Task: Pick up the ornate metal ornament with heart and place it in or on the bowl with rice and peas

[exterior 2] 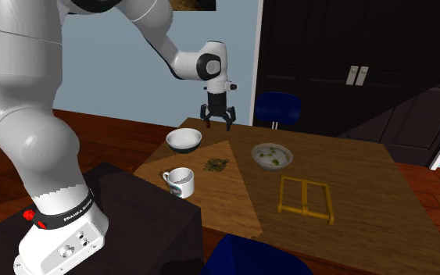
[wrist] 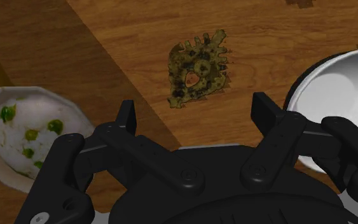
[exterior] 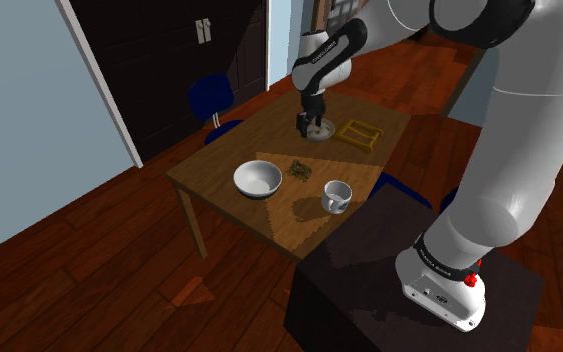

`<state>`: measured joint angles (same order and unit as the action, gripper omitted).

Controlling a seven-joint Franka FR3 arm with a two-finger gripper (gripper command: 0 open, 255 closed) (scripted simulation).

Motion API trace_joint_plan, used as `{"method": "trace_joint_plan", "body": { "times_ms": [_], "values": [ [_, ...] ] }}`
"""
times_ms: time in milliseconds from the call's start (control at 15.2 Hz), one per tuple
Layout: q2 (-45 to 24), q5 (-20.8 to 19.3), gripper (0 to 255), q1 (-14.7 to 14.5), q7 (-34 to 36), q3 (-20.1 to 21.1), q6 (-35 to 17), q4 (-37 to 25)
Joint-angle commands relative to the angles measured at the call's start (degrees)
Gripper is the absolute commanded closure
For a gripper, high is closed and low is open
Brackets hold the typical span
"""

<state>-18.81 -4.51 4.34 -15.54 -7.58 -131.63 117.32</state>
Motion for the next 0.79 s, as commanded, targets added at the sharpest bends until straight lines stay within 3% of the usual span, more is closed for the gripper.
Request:
{"method": "trace_joint_plan", "body": {
  "times_ms": [0,462,726],
  "values": [
    [-4.3,0.0,0,0.3,-0.7,0.1,-0.6,-4.0],
    [-20.1,0.2,0,2.0,-3.1,0.4,-0.9,-20.9],
    [-22.0,0.2,0,2.2,-3.1,0.5,-2.4,-21.4]
  ]
}}
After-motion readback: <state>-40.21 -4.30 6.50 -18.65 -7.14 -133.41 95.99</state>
